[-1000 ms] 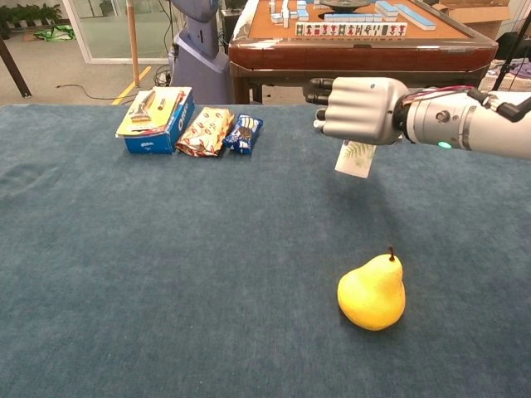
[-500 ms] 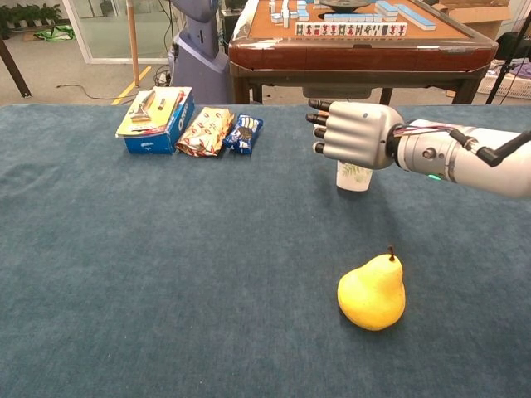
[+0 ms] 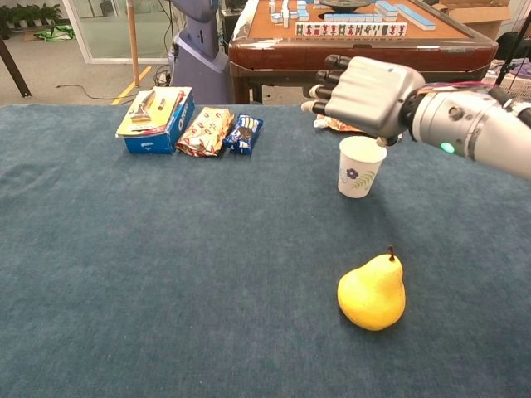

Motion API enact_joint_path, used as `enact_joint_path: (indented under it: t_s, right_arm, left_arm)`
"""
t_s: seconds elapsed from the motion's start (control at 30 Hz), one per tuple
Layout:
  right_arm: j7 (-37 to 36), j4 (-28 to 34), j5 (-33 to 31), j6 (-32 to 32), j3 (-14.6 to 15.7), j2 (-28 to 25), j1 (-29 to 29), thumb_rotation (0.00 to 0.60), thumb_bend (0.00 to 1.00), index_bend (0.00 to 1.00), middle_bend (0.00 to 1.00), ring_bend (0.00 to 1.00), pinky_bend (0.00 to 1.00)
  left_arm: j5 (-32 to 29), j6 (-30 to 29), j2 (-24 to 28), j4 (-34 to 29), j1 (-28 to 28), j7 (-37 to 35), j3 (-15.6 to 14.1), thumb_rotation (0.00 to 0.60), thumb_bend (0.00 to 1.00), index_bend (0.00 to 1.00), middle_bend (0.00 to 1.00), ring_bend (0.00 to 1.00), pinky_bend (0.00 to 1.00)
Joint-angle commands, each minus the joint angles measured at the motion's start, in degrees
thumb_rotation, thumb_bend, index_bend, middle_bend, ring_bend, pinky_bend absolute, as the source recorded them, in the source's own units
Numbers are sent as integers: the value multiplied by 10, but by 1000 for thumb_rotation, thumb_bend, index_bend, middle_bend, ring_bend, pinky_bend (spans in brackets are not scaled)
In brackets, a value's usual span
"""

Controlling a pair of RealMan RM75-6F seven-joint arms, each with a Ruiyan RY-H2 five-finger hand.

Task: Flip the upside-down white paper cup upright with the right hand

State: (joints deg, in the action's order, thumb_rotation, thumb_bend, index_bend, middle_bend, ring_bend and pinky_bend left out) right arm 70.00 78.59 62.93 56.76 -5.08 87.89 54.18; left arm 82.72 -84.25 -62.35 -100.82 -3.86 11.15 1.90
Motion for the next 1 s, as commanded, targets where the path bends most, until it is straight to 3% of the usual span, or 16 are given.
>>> enact_joint_path:
  t_s: [0.03, 0.23, 0.37, 0.57, 0.77, 1.0]
  right_arm:
    - [-40, 60, -18, 25, -12, -42, -25, 600, 184, 0, 91, 0, 0]
    - [-124, 142, -38, 66, -19, -91, -74, 600, 184, 23, 173, 27, 11]
    - [-204, 198, -66, 80, -31, -129, -110, 600, 185, 85, 207, 76, 137]
    - [-319, 255, -55, 119, -30, -188, -173, 600, 197, 132, 240, 97, 212]
    - [-425, 290, 1, 172, -3, -242, -250, 600, 199, 165, 269, 119, 224]
    - [-500, 287, 78, 233, 37, -267, -326, 600, 200, 172, 279, 128, 224]
  left_arm:
    - [1, 2, 1, -2, -3, 2, 1, 600, 206, 187, 0, 2, 0]
    - [1, 7, 4, -5, -10, 5, 6, 600, 206, 187, 0, 2, 0]
    - [-2, 12, 4, -3, -13, 3, 7, 600, 206, 187, 0, 4, 0]
    - [-7, 15, 2, -2, -18, 6, 12, 600, 206, 187, 0, 5, 0]
    - [-13, 21, -3, -4, -26, 16, 17, 600, 206, 187, 0, 5, 0]
    - [-13, 16, -11, -13, -28, 30, 18, 600, 206, 187, 0, 5, 0]
